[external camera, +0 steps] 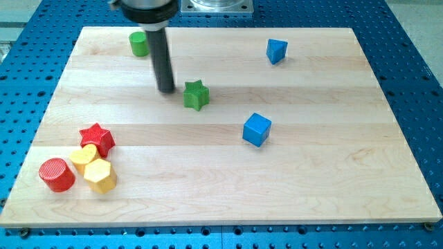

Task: Push the green star diagonally to the green circle

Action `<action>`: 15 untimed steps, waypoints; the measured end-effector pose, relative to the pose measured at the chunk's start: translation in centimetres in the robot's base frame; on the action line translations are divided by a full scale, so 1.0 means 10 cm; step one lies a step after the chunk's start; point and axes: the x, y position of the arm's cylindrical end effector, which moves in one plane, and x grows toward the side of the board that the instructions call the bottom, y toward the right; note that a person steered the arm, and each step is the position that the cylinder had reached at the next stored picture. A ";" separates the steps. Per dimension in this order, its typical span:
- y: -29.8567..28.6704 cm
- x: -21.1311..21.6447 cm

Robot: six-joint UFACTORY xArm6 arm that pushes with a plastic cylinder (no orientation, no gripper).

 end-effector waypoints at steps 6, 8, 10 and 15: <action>0.57 -0.20; 1.12 -0.41; 0.17 0.70; 0.25 -0.09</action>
